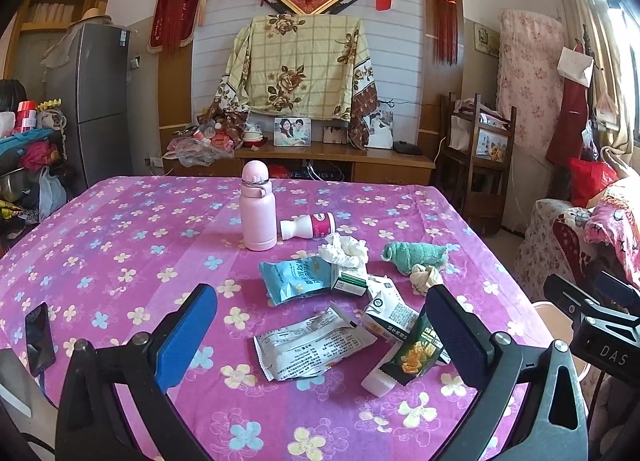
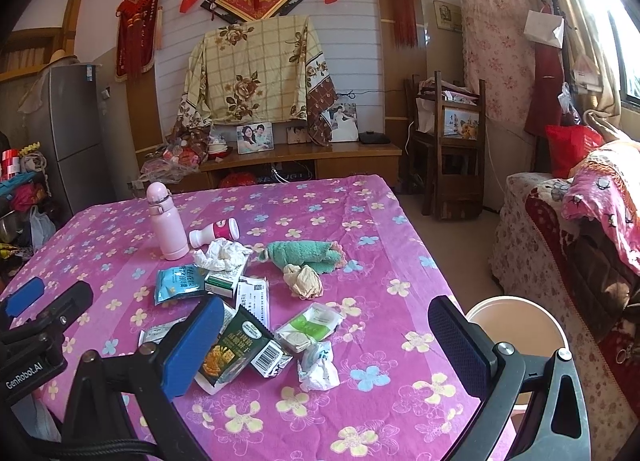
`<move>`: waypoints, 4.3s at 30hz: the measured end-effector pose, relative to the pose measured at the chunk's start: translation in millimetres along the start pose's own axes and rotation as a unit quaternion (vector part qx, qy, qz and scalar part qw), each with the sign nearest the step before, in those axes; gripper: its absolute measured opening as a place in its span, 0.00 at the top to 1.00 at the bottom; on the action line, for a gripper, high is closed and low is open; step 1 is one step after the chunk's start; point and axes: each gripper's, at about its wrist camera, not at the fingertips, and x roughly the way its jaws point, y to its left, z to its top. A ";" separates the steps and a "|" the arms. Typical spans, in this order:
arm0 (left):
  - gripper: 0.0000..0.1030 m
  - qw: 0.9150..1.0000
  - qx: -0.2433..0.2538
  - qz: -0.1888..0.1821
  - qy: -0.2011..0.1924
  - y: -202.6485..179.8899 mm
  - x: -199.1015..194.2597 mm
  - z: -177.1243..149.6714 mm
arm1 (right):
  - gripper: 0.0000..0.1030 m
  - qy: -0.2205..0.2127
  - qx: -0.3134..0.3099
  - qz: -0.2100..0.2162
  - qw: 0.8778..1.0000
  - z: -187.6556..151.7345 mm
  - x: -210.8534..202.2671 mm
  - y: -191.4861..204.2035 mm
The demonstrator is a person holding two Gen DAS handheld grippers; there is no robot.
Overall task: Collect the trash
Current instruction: 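Move both grippers toward the trash on the pink tablecloth, then grasp the green snack bag with the left gripper while the right grasps the white milk carton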
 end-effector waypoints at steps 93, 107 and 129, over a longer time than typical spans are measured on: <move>0.00 0.976 0.124 -0.094 0.152 -62.9 90.6 -52.6 | 0.00 0.183 0.000 0.022 0.983 -39.1 89.5 -46.0; 0.67 0.971 0.110 -0.104 0.183 -55.4 109.1 -46.5 | 0.02 0.192 -0.012 0.098 0.976 -35.6 100.7 -33.5; 0.68 0.981 0.039 -0.044 0.183 8.9 107.8 -39.1 | 0.45 0.240 -0.153 0.187 0.940 -31.2 174.6 79.6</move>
